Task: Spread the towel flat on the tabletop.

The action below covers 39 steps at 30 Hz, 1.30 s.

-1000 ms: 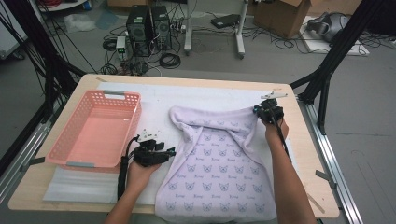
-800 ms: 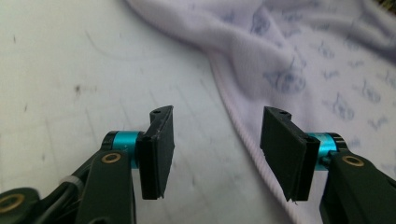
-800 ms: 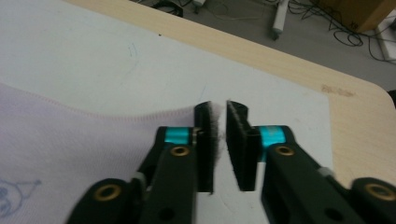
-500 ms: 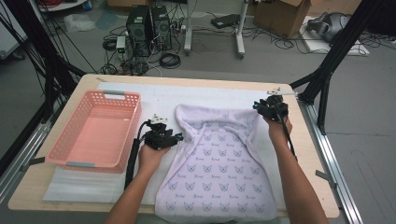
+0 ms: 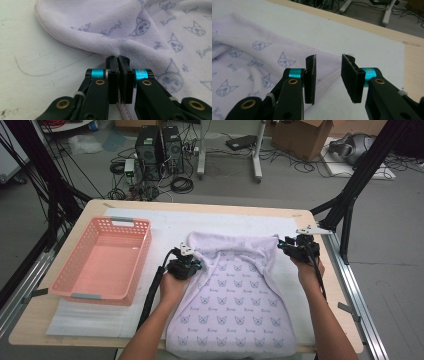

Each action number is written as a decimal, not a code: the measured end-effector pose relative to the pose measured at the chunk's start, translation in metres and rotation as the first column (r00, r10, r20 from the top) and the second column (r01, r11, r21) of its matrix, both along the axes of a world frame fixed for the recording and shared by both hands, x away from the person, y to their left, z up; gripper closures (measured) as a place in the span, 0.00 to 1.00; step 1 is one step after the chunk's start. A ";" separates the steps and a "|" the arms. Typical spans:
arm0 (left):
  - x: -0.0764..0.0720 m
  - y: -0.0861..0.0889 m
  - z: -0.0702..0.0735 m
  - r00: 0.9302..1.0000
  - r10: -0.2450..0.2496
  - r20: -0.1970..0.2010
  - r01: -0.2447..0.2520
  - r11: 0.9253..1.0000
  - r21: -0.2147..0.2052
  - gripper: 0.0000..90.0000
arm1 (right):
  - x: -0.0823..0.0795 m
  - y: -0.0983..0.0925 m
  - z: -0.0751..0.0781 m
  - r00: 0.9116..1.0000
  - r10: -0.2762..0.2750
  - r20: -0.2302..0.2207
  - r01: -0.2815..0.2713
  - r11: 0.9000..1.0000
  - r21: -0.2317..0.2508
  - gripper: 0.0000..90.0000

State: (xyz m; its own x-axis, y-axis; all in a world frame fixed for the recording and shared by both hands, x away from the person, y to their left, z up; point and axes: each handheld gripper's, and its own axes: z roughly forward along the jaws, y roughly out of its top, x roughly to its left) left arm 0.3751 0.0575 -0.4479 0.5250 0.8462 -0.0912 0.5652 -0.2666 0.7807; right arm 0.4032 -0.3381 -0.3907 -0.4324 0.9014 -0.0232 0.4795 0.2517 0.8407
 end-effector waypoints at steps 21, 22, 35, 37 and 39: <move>0.001 0.053 0.004 0.984 0.176 -0.016 -0.176 0.984 -0.033 0.97 | -0.011 0.049 -0.035 0.965 0.002 -0.262 -0.085 0.948 -0.307 0.61; 0.000 0.052 0.004 0.984 0.176 -0.016 -0.176 0.984 -0.034 0.97 | -0.011 0.046 -0.035 0.971 -0.027 -0.239 -0.063 0.929 -0.364 0.63; -0.001 0.052 0.000 0.988 0.135 -0.076 -0.145 0.980 -0.139 0.60 | -0.035 0.004 -0.017 0.991 -0.039 -0.131 0.026 0.995 -0.100 0.58; -0.004 0.048 -0.001 0.992 0.099 -0.077 -0.109 0.985 -0.133 0.56 | -0.047 0.011 -0.018 0.991 0.001 -0.133 -0.009 0.998 -0.063 0.54; -0.006 0.045 0.000 0.995 0.073 -0.070 -0.081 0.990 -0.118 0.58 | -0.055 0.020 -0.025 0.985 0.029 -0.168 -0.040 0.997 -0.065 0.51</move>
State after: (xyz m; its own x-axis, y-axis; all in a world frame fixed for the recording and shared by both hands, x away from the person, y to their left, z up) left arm 0.3693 0.1024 -0.4478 0.4485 0.8645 -0.2268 0.6311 -0.1267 0.7653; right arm 0.3482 -0.3180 -0.4153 -0.4661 0.8847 -0.0089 0.6014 0.3242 0.7302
